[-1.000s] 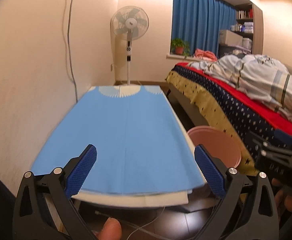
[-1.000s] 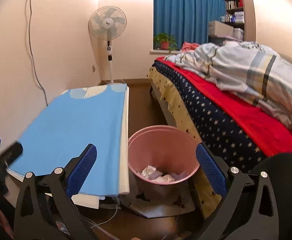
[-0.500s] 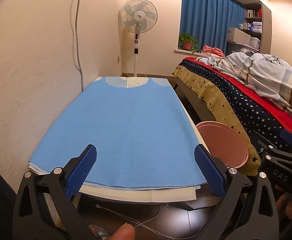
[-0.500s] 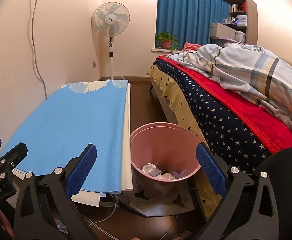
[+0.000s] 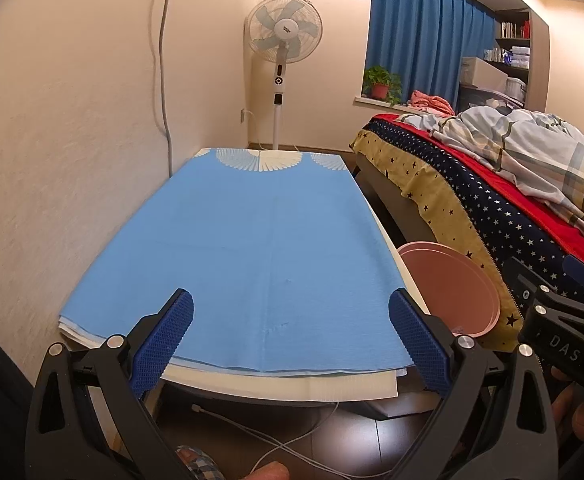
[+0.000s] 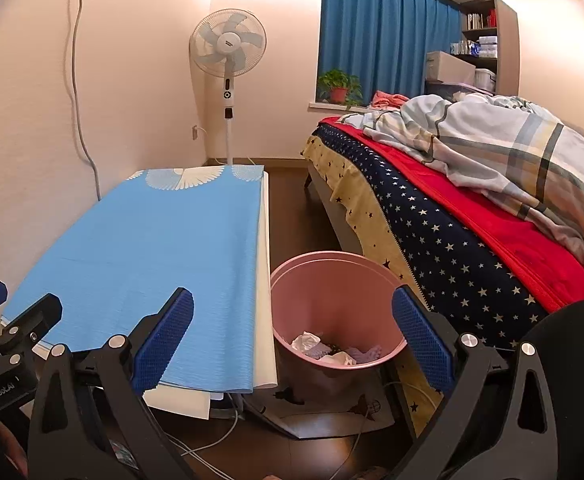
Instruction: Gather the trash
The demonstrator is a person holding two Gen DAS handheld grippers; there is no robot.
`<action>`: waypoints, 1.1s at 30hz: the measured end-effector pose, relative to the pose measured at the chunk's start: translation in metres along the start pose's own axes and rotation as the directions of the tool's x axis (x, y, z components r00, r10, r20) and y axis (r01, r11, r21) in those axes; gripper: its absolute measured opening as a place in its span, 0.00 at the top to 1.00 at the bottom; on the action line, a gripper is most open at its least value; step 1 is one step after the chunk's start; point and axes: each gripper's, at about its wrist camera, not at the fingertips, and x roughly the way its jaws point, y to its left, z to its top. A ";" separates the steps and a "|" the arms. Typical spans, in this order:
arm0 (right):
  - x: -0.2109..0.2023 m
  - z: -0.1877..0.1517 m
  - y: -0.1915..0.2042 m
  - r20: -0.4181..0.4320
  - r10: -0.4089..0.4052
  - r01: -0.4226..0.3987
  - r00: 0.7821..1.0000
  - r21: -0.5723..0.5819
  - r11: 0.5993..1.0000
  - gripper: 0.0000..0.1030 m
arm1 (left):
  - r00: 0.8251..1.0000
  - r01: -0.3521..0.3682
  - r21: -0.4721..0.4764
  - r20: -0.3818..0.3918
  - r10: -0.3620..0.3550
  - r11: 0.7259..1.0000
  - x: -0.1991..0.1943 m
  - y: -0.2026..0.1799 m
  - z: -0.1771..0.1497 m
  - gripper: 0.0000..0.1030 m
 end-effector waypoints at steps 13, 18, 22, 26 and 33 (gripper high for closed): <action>-0.001 0.001 0.002 0.005 0.000 0.000 1.000 -0.004 1.000 0.05 | 1.000 0.001 -0.003 0.000 -0.001 1.000 0.000 0.001 -0.001 0.08; -0.003 0.001 0.005 0.011 0.000 0.001 1.000 -0.008 1.000 0.05 | 1.000 0.001 -0.003 -0.001 -0.001 1.000 0.000 0.001 -0.001 0.08; -0.003 0.001 0.005 0.012 -0.001 0.001 1.000 -0.008 1.000 0.05 | 1.000 0.002 -0.004 0.000 -0.002 1.000 0.000 0.001 -0.001 0.08; -0.003 0.001 0.005 0.011 -0.001 0.001 1.000 -0.008 1.000 0.05 | 1.000 0.002 -0.004 -0.001 -0.002 1.000 0.000 0.002 -0.001 0.08; -0.003 0.001 0.005 0.011 -0.001 0.001 1.000 -0.008 1.000 0.05 | 1.000 0.001 -0.007 0.000 -0.001 1.000 0.000 0.001 -0.001 0.08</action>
